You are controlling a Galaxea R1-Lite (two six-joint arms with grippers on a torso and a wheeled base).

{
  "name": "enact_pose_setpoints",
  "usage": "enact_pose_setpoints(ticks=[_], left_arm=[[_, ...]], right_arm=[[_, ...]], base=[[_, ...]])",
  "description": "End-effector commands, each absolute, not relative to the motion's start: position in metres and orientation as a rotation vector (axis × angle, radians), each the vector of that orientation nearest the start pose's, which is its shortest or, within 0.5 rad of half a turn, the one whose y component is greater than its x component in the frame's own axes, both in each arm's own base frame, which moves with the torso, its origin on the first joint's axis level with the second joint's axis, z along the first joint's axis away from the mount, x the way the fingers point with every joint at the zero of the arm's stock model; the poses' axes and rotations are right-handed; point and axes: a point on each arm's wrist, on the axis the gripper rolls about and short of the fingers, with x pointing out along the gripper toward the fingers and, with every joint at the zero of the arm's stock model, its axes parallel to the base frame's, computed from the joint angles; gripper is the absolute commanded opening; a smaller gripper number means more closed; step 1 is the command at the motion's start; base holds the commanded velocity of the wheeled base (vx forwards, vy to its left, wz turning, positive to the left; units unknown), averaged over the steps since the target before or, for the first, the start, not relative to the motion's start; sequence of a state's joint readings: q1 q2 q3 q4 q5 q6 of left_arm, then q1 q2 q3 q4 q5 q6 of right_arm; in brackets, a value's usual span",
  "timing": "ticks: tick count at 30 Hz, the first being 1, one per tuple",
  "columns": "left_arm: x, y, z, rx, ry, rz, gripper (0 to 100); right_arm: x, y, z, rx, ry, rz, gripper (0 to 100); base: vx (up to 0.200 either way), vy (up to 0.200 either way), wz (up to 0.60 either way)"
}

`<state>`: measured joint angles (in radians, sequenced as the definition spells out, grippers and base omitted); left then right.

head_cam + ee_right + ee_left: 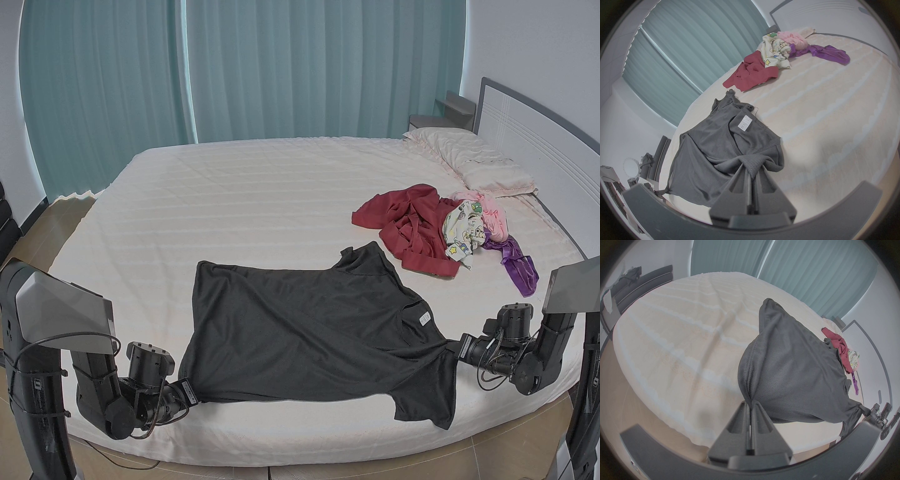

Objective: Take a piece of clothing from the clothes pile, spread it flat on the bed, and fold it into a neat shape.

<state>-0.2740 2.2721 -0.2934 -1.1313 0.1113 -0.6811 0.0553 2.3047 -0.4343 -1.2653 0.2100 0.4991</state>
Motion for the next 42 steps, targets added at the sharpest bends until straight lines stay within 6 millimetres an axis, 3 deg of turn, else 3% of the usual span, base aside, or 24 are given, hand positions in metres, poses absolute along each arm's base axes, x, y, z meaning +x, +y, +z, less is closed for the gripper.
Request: enact_pose_setpoints(ticks=[1, 5, 6, 11, 20, 23, 27, 31, 33, 37, 42], left_arm=[[0.254, -0.067, -0.047, -0.476, 0.868, 0.149, 0], [0.256, -0.066, -0.049, -0.482, 0.866, 0.154, 0], [0.256, -0.066, -0.05, -0.483, 0.869, 0.155, 0], [0.256, -0.066, -0.05, -0.486, 0.874, 0.151, 0], [0.255, -0.066, -0.05, -0.491, 0.883, 0.141, 0], [0.254, -0.065, -0.05, -0.493, 0.885, 0.142, 0], [0.255, -0.066, -0.05, -0.497, 0.886, 0.136, 0], [0.254, -0.065, -0.051, -0.494, 0.89, 0.136, 0], [0.254, -0.065, -0.051, -0.494, 0.89, 0.136, 0], [0.253, -0.065, -0.051, -0.493, 0.893, 0.138, 0], [0.253, -0.065, -0.051, -0.493, 0.893, 0.138, 0]], right_arm=[[0.314, 0.024, -0.031, 0.517, 0.655, 0.127, 0], [0.331, 0.025, -0.037, 0.511, 0.63, 0.133, 0], [0.335, 0.025, -0.041, 0.511, 0.625, 0.134, 100], [0.333, 0.026, -0.04, 0.507, 0.63, 0.137, 100], [0.316, -0.01, -0.024, 0.523, 0.605, 0.039, 100], [0.299, -0.014, -0.015, 0.536, 0.621, 0.029, 100], [0.268, -0.006, -0.009, 0.547, 0.691, 0.062, 100], [0.238, 0.012, -0.024, 0.531, 0.846, 0.112, 100], [0.237, 0.013, -0.025, 0.529, 0.854, 0.113, 100], [0.215, 0.026, -0.038, 0.51, 0.954, 0.142, 100], [0.211, 0.03, -0.051, 0.493, 0.981, 0.133, 100]], base=[[0.0, 0.0, 0.0], [0.0, 0.0, 0.0], [0.0, 0.0, 0.0], [0.0, 0.0, 0.0], [0.0, 0.0, 0.0], [0.0, 0.0, 0.0], [0.0, 0.0, 0.0], [0.0, 0.0, 0.0], [0.0, 0.0, 0.0], [0.0, 0.0, 0.0], [0.0, 0.0, 0.0]])
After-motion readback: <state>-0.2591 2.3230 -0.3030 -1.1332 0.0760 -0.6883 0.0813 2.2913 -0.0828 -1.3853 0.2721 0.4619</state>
